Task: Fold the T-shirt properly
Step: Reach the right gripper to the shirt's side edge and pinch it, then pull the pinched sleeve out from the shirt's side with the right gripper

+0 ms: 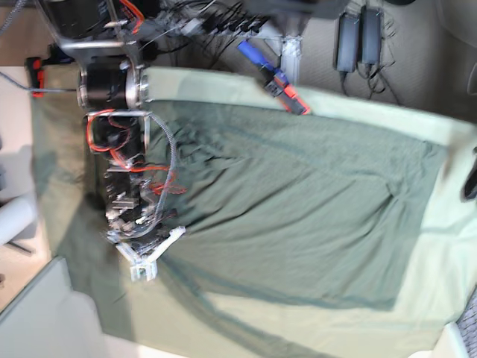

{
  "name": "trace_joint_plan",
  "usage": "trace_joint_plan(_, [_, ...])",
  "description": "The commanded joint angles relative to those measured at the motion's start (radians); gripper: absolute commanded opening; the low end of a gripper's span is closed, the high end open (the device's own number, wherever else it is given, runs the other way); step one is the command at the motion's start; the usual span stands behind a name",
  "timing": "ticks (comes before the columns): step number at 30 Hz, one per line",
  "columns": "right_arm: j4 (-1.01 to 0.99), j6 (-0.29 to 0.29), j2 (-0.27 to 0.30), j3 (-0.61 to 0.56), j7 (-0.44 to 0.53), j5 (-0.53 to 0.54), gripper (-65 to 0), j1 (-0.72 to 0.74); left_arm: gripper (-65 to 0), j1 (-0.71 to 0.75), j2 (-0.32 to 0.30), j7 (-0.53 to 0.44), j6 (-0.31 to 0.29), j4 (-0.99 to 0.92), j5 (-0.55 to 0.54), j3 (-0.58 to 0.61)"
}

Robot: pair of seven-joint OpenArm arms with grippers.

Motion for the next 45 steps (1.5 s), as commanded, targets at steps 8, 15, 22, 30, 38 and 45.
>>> trace_joint_plan(8, [0.423, -0.004, 0.048, 0.002, -0.051, 0.009, -65.0, -0.191, -30.3, -0.008, -0.020, -0.049, -0.014, 0.016, 0.001, -0.007])
trace_joint_plan(15, [0.676, -0.004, 0.092, 0.004, -0.122, 0.009, -65.0, -0.344, -30.3, -0.009, -0.020, -0.058, -0.014, 0.017, 0.000, -0.007])
trace_joint_plan(22, [0.763, -0.004, 0.105, 0.024, -0.133, 0.009, -65.0, -0.455, -30.3, -0.013, -0.020, -0.061, -0.014, 0.016, 0.000, -0.007])
trace_joint_plan(30, [0.765, -0.054, 0.104, 0.045, -0.116, 0.034, -33.7, -0.484, -30.3, -0.051, -0.021, -0.060, -0.014, 0.016, -0.001, 0.000])
trace_joint_plan(38, [0.792, -0.083, 0.037, 0.045, -0.087, 0.086, -29.0, -0.360, -30.3, -0.053, -0.020, -0.060, -0.014, 0.016, 0.039, 0.122])
trace_joint_plan(45, [0.531, -0.079, -0.101, 0.044, -0.002, 0.039, -29.0, -0.156, -30.3, -0.053, -0.021, -0.056, -0.014, 0.016, 0.046, 0.164])
